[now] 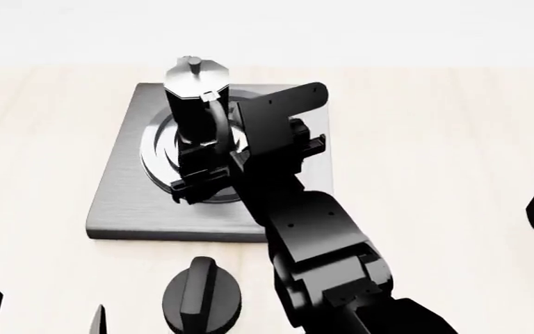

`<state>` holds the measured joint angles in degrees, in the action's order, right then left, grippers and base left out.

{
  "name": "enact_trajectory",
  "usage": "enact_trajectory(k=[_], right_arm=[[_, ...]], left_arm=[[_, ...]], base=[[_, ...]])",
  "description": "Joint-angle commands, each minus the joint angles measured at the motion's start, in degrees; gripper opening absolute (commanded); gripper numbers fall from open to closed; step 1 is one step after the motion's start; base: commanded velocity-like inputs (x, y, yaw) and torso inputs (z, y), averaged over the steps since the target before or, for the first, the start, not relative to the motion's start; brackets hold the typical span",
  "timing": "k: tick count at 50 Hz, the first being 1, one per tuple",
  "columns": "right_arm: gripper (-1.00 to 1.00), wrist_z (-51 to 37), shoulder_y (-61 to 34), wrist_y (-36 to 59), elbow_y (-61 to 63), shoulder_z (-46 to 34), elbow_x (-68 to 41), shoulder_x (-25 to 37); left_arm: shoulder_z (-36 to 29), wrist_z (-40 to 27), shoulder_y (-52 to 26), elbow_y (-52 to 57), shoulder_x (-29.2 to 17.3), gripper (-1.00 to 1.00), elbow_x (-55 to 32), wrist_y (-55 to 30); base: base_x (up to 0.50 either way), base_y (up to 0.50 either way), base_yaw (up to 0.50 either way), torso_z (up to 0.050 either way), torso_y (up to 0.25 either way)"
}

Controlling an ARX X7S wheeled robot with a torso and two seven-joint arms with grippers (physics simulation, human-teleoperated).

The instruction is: Put both moka pots on the stove.

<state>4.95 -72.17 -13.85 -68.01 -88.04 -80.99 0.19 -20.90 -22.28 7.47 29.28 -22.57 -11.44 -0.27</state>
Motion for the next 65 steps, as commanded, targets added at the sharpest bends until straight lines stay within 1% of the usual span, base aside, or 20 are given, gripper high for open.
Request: enact_trajectory(k=[1, 10, 17, 20, 21, 23, 30, 31, 33, 35, 40, 41, 42, 47, 48, 49, 50, 54, 56, 65], right_arm=[[1.00, 0.27, -0.23, -0.13, 0.12, 0.36, 0.44, -0.17], [1.00, 0.97, 0.31, -1.27, -0.91, 0.09, 0.71, -0.12], [1.00, -17.05, -0.07, -2.69, 37.87, -3.54, 6.15, 19.28], [1.00, -24.03, -0.46, -5.37, 47.57, -4.92, 11.86, 24.67], [1.00, -21.23, -0.98, -4.25, 53.29, -5.32, 9.96, 27.69], [1.00, -25.92, -1.98, -4.22, 61.30, -6.37, 13.32, 32.52], [1.00, -36.79, -3.84, -5.26, 77.43, -6.15, 20.01, 44.24], [1.00, -35.99, -4.20, -4.36, 78.98, -6.45, 18.36, 45.17], [1.00, -39.96, -3.61, -5.91, 81.20, -5.39, 19.35, 48.00], [1.00, -39.67, -3.46, -6.20, 83.26, -5.63, 19.51, 50.18], [1.00, -38.29, 1.30, -15.02, 83.08, -4.23, 21.06, 55.29], [1.00, -39.08, 1.27, -14.67, 83.22, -4.40, 22.92, 55.95], [1.00, -37.03, 0.85, -12.35, 84.02, -4.99, 16.75, 57.65], [1.00, -39.33, 0.55, -12.31, 84.22, -4.40, 17.69, 62.80], [1.00, -38.03, 0.93, -14.96, 83.69, -3.99, 20.56, 64.59], [1.00, -40.76, 1.03, -15.05, 83.49, -3.66, 22.77, 65.36], [1.00, -38.75, -0.64, -9.78, 84.86, -4.61, 18.70, 66.53], [1.00, -36.76, -0.18, -11.23, 84.20, -4.35, 17.02, 72.52], [1.00, -39.32, -0.29, -10.53, 83.30, -4.14, 17.39, 74.71], [1.00, -34.96, -2.54, -6.65, 78.23, -2.74, 11.84, 79.35]], left_arm=[[-0.13, -0.22, 0.13, 0.33, -0.13, 1.00, -0.09, 0.12], [-0.20, -0.26, -0.04, 0.00, -0.19, 1.00, -0.11, 0.38], [-0.29, -0.30, -0.30, -0.29, -0.19, 1.00, -0.17, 0.38], [-0.47, -0.28, -0.33, -0.47, -0.12, 1.00, -0.08, 0.54], [-0.61, -0.21, -0.25, -0.39, -0.10, 1.00, -0.05, 0.74], [-0.77, -0.22, -0.27, -0.35, -0.09, 1.00, 0.04, 0.67], [-0.84, -0.20, -0.22, -0.43, -0.23, 1.00, -0.09, 0.82], [-0.87, -0.22, -0.19, -0.48, -0.22, 1.00, -0.06, 0.94], [-1.11, -0.13, -0.11, -0.53, -0.20, 1.00, 0.03, 1.08], [-1.09, -0.17, -0.07, -0.34, -0.26, 1.00, -0.06, 1.07], [-0.94, -0.35, 0.09, -0.20, -0.24, 1.00, -0.43, 1.23], [-0.96, -0.40, 0.12, -0.15, -0.24, 1.00, -0.39, 1.24], [-0.97, -0.44, 0.15, -0.07, -0.26, 1.00, -0.37, 1.24], [-0.75, -0.62, 0.20, 0.32, -0.43, 1.00, -0.71, 1.07], [-0.69, -0.69, 0.22, 0.48, -0.47, 1.00, -0.76, 1.02], [-0.68, -0.70, 0.24, 0.44, -0.47, 1.00, -0.81, 1.09], [-0.67, -0.75, 0.22, 0.41, -0.47, 1.00, -0.78, 1.06], [-0.33, -0.99, 0.36, 1.21, -0.82, 1.00, -0.97, 0.84], [-0.12, -0.99, 0.23, 1.17, -0.92, 1.00, -1.31, 0.76], [-0.12, -1.11, 0.07, 1.20, -0.95, 1.00, -1.52, 0.82]], base=[[0.00, 0.00, 0.00, 0.000, 0.000], [0.00, 0.00, 0.00, 0.000, 0.000], [0.00, 0.00, 0.00, 0.000, 0.000], [0.00, 0.00, 0.00, 0.000, 0.000], [0.00, 0.00, 0.00, 0.000, 0.000], [0.00, 0.00, 0.00, 0.000, 0.000], [0.00, 0.00, 0.00, 0.000, 0.000], [0.00, 0.00, 0.00, 0.000, 0.000], [0.00, 0.00, 0.00, 0.000, 0.000], [0.00, 0.00, 0.00, 0.000, 0.000], [0.00, 0.00, 0.00, 0.000, 0.000], [0.00, 0.00, 0.00, 0.000, 0.000], [0.00, 0.00, 0.00, 0.000, 0.000], [0.00, 0.00, 0.00, 0.000, 0.000], [0.00, 0.00, 0.00, 0.000, 0.000], [0.00, 0.00, 0.00, 0.000, 0.000], [0.00, 0.00, 0.00, 0.000, 0.000], [0.00, 0.00, 0.00, 0.000, 0.000], [0.00, 0.00, 0.00, 0.000, 0.000], [0.00, 0.00, 0.00, 0.000, 0.000]])
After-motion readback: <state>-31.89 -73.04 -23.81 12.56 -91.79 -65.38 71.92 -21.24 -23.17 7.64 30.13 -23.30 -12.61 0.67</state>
